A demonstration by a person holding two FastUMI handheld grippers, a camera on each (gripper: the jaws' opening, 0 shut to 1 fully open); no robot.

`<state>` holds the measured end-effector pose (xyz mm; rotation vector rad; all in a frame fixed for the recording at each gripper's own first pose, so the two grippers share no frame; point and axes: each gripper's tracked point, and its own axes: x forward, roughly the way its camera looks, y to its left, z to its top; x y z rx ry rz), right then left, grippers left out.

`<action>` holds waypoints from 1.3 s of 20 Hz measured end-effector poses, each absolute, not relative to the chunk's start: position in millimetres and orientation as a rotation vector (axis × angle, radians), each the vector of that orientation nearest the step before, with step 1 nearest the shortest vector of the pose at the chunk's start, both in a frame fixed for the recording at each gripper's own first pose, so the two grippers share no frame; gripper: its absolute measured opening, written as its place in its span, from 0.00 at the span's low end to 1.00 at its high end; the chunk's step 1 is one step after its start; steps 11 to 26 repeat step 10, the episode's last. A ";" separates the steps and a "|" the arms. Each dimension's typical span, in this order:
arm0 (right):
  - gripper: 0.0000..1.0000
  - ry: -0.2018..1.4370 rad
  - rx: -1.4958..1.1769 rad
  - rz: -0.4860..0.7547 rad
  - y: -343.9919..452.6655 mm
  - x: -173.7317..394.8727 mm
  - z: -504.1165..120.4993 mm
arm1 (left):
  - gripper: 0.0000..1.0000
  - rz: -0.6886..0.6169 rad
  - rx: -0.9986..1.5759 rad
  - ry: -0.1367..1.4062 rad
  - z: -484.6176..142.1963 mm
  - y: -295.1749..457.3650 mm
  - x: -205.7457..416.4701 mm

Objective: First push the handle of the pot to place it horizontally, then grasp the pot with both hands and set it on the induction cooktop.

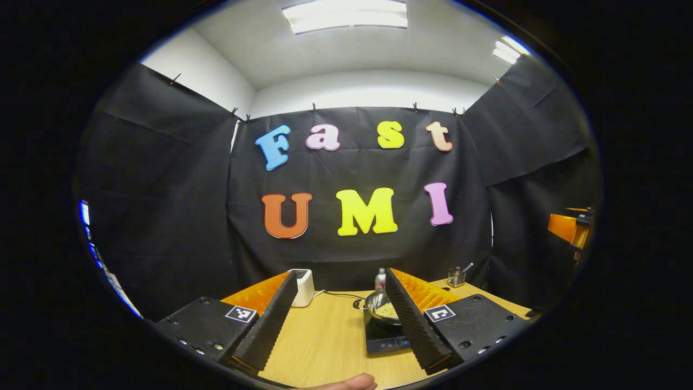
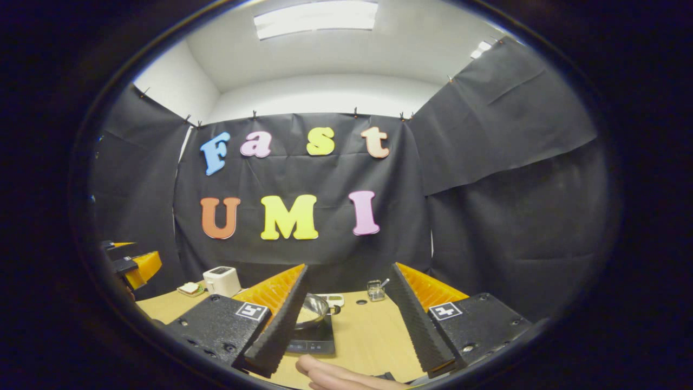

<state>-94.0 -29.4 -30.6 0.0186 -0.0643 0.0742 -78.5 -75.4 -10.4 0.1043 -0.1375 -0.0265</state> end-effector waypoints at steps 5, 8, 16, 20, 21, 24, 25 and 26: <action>0.92 -0.060 0.020 0.075 -30.9 -94.9 -30.4 | 0.96 -0.037 0.101 -0.145 -7.3 -77.0 -83.5; 0.92 -0.069 0.022 0.089 -25.9 -98.6 -26.8 | 0.96 -0.033 0.101 -0.138 -8.6 -74.7 -82.4; 0.92 -0.075 0.025 0.088 -28.4 -99.3 -26.3 | 0.97 -0.028 0.103 -0.131 -10.8 -72.6 -81.2; 0.92 -0.075 0.025 0.088 -28.4 -99.3 -26.3 | 0.97 -0.028 0.103 -0.131 -10.8 -72.6 -81.2; 0.92 -0.075 0.025 0.088 -28.4 -99.3 -26.3 | 0.97 -0.028 0.103 -0.131 -10.8 -72.6 -81.2; 0.92 -0.075 0.025 0.088 -28.4 -99.3 -26.3 | 0.97 -0.028 0.103 -0.131 -10.8 -72.6 -81.2; 0.92 -0.075 0.025 0.088 -28.4 -99.3 -26.3 | 0.97 -0.028 0.103 -0.131 -10.8 -72.6 -81.2; 0.92 -0.075 0.025 0.088 -28.4 -99.3 -26.3 | 0.97 -0.028 0.103 -0.131 -10.8 -72.6 -81.2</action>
